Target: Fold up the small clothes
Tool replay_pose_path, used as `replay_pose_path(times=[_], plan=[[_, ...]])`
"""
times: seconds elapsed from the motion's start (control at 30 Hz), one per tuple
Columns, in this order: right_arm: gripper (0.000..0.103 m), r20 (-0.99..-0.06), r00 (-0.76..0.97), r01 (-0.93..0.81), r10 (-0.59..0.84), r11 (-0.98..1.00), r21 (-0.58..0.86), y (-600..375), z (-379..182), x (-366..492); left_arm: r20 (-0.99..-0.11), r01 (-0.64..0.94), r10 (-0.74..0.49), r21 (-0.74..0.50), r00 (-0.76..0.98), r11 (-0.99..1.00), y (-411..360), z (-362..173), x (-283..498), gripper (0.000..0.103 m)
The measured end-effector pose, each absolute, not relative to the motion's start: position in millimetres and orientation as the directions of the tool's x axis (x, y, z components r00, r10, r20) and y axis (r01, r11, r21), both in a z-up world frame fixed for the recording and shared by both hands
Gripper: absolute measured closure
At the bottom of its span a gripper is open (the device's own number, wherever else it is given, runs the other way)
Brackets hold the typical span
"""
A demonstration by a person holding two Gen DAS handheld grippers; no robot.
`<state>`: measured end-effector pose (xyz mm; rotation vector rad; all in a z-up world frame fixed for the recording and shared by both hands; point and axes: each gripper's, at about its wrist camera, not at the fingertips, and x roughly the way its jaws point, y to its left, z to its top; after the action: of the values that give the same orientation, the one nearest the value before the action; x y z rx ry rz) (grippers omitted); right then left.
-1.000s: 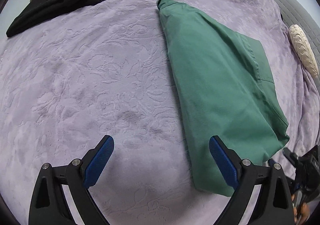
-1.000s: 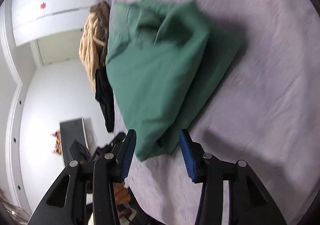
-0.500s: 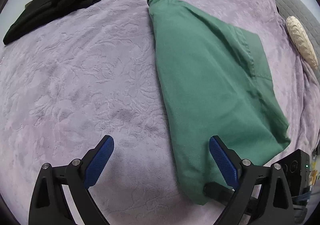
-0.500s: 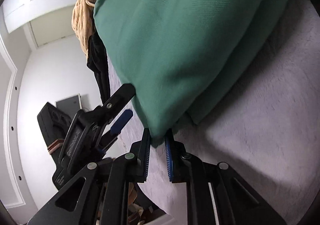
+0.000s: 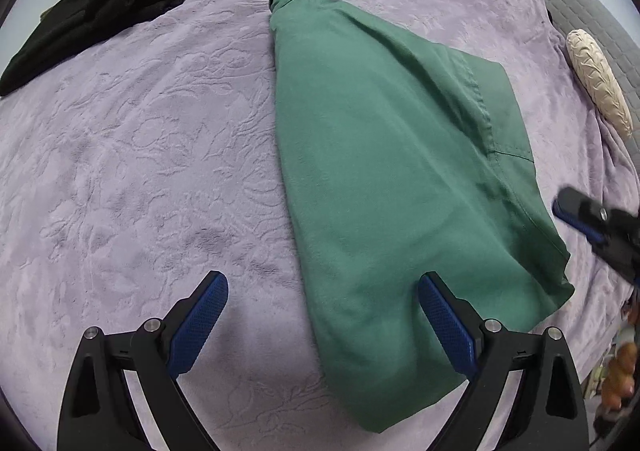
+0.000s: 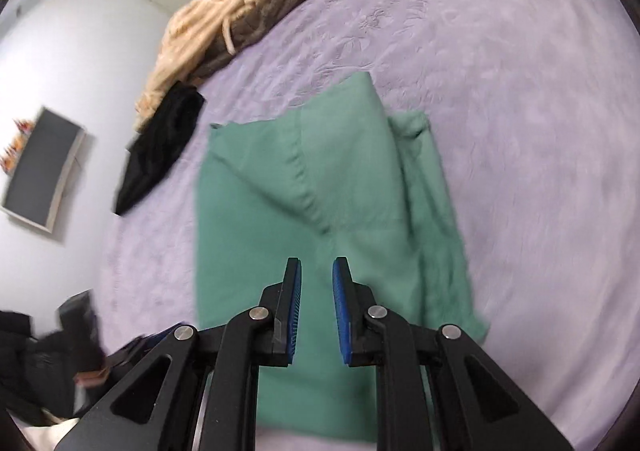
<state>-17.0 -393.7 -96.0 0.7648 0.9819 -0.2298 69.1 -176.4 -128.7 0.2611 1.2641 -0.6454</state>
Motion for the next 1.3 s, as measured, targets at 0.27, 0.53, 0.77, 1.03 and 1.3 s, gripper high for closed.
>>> replay_pose_path(times=[0.27, 0.53, 0.77, 1.03, 1.3], plan=[[0.103, -0.894, 0.419, 0.546, 0.162, 0.741, 0.39, -435, -163, -1, -0.955, 0.609, -0.277, -0.158, 0.106, 0.777, -174, -160, 37, 0.006], [0.094, -0.877, 0.45, 0.56, 0.167, 0.712, 0.423, -441, -136, -24, -0.962, 0.615, -0.251, -0.136, 0.106, 0.777, -174, -158, 33, 0.001], [0.055, -0.863, 0.483, 0.485, 0.148, 0.775, 0.404, -402, -84, -68, -0.962, 0.602, -0.234, -0.103, 0.142, 0.792, -170, -140, 35, 0.001], [0.091, -0.888, 0.43, 0.561, 0.163, 0.723, 0.404, -398, -115, -96, -0.961, 0.569, -0.209, -0.073, 0.179, 0.819, -161, -129, 44, 0.001], [0.094, -0.785, 0.536, 0.699, 0.312, 0.357, 0.619, -436, -181, -142, -0.968, 0.553, -0.191, -0.07, 0.164, 0.83, -159, -136, 39, 0.001]])
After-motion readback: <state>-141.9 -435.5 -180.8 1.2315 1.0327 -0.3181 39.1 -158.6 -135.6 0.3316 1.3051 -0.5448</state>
